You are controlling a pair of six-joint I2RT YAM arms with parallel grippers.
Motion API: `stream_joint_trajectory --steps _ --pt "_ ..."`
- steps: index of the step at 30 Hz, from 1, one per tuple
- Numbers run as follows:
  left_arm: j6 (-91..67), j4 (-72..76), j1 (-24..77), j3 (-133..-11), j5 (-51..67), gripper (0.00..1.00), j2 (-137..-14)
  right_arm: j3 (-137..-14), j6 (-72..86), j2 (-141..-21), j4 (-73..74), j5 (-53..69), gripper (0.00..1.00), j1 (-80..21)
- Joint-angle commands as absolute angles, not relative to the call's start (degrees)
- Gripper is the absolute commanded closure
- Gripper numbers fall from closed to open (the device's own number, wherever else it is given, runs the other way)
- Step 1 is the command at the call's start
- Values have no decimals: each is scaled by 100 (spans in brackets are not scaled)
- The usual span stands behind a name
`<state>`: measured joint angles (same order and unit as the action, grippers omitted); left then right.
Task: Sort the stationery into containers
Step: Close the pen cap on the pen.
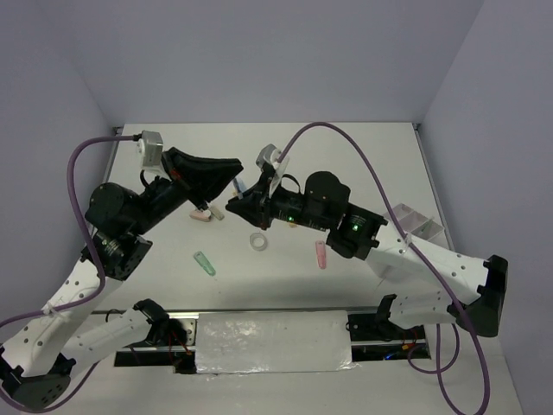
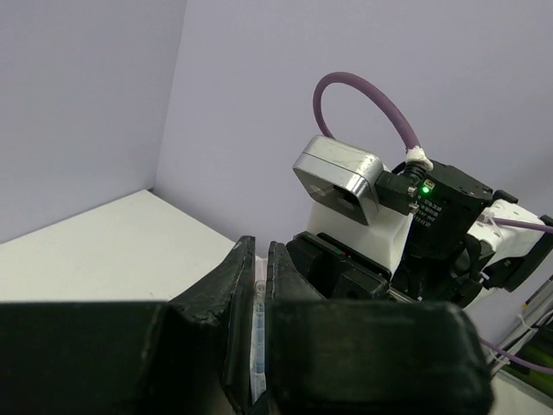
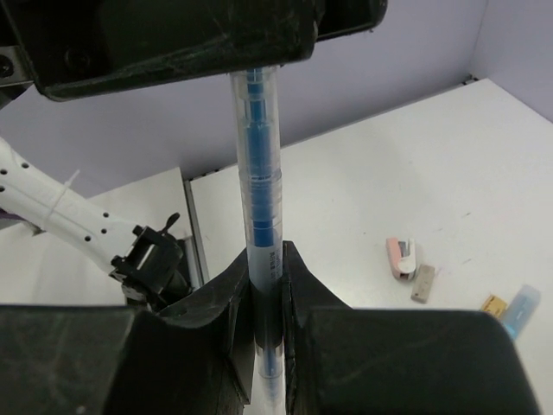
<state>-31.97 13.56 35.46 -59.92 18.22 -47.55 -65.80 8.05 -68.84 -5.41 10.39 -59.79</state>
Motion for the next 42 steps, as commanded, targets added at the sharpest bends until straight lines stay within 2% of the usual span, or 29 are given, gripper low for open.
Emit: stream_joint_trajectory --steps 1,6,17,19,23,27,31,33,36,37,38,40,42 --pt "-3366 1240 3604 -5933 2425 100 -4799 -7513 458 -7118 -784 852 100 -5775" --pt "-3506 1309 3603 -5432 2505 100 -4702 -8996 246 -7706 -343 1125 100 -5546" --pt "-3463 1160 3700 -4659 2549 100 -4501 -10502 299 -8419 -44 1309 100 -5344" --pt "-3341 1047 3700 -4693 2382 100 -4387 -10416 229 -8464 -44 1467 100 -5344" --pt "-3051 800 3700 -5245 2592 100 -4525 -9355 448 -8411 -456 2081 100 -5379" --pt "-3050 844 3700 -5677 2874 100 -4895 -8913 650 -8403 -790 1944 100 -5449" --pt "-2988 677 3691 -5757 2453 100 -4809 -8509 572 -8209 -774 1592 100 -5458" --pt "-2953 502 3700 -5766 2006 83 -4685 -8377 519 -8113 -747 1425 100 -5441" --pt "-2944 335 3700 -5836 1425 66 -4439 -8095 492 -8051 -738 1293 100 -5423" --pt "-2953 177 3691 -5958 1267 56 -4351 -7956 501 -8051 -738 1188 100 -5405" --pt "-2962 80 3700 -6029 883 28 -4316 -7885 536 -8051 -782 1152 100 -5388" --pt "-3032 -313 3691 -6309 398 1 -4246 -7666 562 -8016 -817 960 100 -5344" --pt "-3154 -666 3683 -6555 -521 1 -4219 -7480 667 -7972 -931 853 100 -5248"
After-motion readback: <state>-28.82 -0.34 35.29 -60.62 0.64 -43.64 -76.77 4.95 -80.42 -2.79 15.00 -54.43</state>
